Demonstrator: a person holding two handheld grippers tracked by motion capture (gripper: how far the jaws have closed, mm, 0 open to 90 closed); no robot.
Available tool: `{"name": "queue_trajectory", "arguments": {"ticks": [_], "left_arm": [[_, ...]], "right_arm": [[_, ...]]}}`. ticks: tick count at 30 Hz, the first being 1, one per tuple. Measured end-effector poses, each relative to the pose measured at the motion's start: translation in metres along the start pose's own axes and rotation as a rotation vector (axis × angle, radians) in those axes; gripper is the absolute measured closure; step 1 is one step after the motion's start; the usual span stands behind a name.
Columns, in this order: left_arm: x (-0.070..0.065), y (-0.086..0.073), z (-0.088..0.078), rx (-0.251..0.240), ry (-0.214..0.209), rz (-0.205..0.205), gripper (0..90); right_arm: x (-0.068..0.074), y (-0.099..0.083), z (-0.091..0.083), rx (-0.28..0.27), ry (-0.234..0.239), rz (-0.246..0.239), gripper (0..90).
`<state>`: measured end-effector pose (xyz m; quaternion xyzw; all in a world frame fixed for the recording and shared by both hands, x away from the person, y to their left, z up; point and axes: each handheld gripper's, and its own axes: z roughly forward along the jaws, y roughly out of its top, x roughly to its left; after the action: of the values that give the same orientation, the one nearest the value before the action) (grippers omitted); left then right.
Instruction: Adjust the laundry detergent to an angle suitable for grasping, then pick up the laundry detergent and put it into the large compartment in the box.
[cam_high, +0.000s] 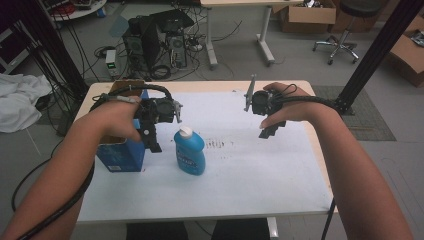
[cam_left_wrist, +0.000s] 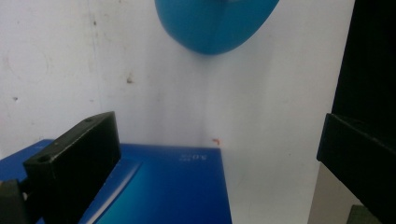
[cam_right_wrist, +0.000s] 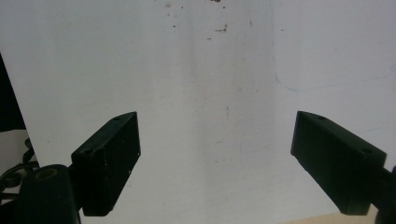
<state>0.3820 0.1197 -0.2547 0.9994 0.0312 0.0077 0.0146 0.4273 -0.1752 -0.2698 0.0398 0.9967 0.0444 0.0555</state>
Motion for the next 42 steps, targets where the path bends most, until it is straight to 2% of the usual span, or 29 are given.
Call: {"name": "queue_trajectory", "arguments": {"ticks": [4, 13, 16, 27, 34, 39, 41, 42], "left_arm": [[-0.001, 0.001, 0.000, 0.016, 0.004, -0.003, 0.1], [-0.004, 0.002, -0.001, 0.009, 0.005, 0.003, 0.1], [-0.004, 0.001, -0.003, 0.005, 0.008, -0.004, 0.1], [-0.006, 0.000, -0.005, 0.002, 0.010, 0.010, 0.1], [-0.001, 0.000, -0.007, -0.009, 0.012, 0.015, 0.1], [0.001, 0.002, -0.009, -0.024, 0.017, 0.041, 0.1], [0.001, 0.005, -0.011, -0.024, 0.021, 0.072, 0.1], [0.001, 0.005, -0.011, -0.024, 0.021, 0.072, 0.1]], "right_arm": [[0.000, -0.001, -0.001, 0.003, -0.007, 0.003, 15.8], [0.003, 0.001, 0.000, 0.003, -0.013, -0.009, 15.9], [0.003, -0.001, -0.002, -0.002, -0.019, 0.004, 15.9], [0.005, -0.003, -0.007, -0.006, -0.026, 0.016, 15.9], [0.004, -0.002, -0.006, -0.003, -0.025, 0.014, 15.8], [0.005, -0.003, -0.006, -0.003, -0.027, 0.018, 15.8], [0.006, -0.006, -0.006, -0.002, -0.028, 0.028, 15.9], [0.006, -0.006, -0.006, -0.001, -0.028, 0.030, 15.9]]}}
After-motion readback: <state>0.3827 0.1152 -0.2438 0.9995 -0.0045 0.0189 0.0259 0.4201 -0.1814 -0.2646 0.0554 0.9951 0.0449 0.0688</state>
